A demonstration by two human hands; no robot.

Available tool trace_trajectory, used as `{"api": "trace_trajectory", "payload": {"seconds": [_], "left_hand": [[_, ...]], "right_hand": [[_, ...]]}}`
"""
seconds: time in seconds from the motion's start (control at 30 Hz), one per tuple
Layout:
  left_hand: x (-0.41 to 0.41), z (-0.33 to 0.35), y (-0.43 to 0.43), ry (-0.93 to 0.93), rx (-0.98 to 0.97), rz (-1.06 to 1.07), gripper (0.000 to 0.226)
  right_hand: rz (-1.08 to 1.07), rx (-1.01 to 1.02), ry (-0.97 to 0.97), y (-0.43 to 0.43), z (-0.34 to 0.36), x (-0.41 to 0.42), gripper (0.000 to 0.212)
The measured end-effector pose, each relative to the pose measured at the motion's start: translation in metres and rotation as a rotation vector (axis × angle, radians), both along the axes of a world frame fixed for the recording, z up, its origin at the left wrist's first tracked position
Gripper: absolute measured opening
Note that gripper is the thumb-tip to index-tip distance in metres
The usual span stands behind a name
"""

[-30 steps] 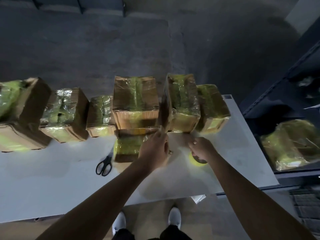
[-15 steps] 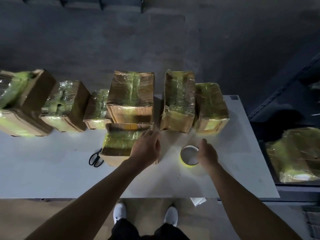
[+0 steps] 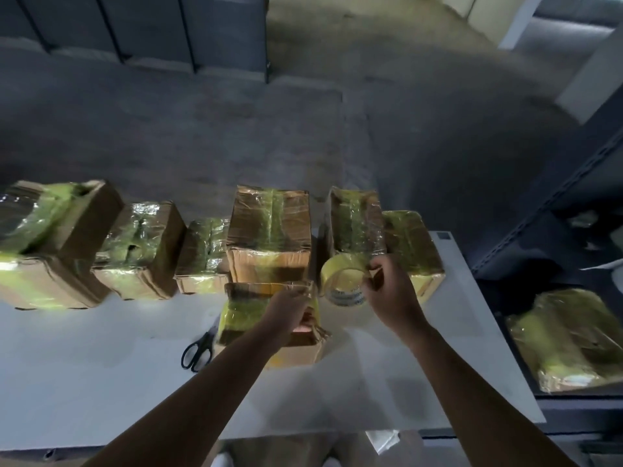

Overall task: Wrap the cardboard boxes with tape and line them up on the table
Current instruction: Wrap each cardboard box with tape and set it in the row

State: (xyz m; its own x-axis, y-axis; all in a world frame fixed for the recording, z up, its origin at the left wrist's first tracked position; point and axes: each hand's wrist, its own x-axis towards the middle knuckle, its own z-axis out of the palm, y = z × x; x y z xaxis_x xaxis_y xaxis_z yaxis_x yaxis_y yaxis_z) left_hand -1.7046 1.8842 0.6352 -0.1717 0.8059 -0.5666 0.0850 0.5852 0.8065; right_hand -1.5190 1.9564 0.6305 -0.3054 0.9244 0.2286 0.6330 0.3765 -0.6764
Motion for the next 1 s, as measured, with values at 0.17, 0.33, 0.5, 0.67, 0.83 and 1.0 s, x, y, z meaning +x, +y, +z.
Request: {"api": "trace_trajectory", "payload": {"seconds": [0.17, 0.33, 0.5, 0.67, 0.83, 1.0], "left_hand": [[-0.023, 0.013, -0.006, -0.166, 0.011, 0.11, 0.026], [-0.053, 0.012, -0.011, -0.196, 0.048, 0.228, 0.024], [-0.077, 0.017, -0.019, -0.238, 0.032, 0.277, 0.014], [-0.102, 0.016, -0.027, -0.339, 0.059, 0.34, 0.025], [-0.123, 0.012, -0.03, -0.324, 0.065, 0.312, 0.035], [-0.137, 0.008, -0.036, -0.326, 0.075, 0.266, 0.024]], "right_hand": [[0.159, 0.159, -0.074, -0.012, 0.011, -0.033, 0.021], [0.237, 0.24, -0.113, -0.018, 0.015, -0.056, 0.022], [0.36, 0.321, -0.167, -0.021, 0.024, -0.079, 0.026], [0.47, 0.345, -0.231, -0.021, 0.027, -0.1, 0.026], [0.602, 0.274, -0.228, -0.025, 0.027, -0.119, 0.027], [0.624, 0.278, -0.264, -0.029, 0.031, -0.139, 0.036]]}}
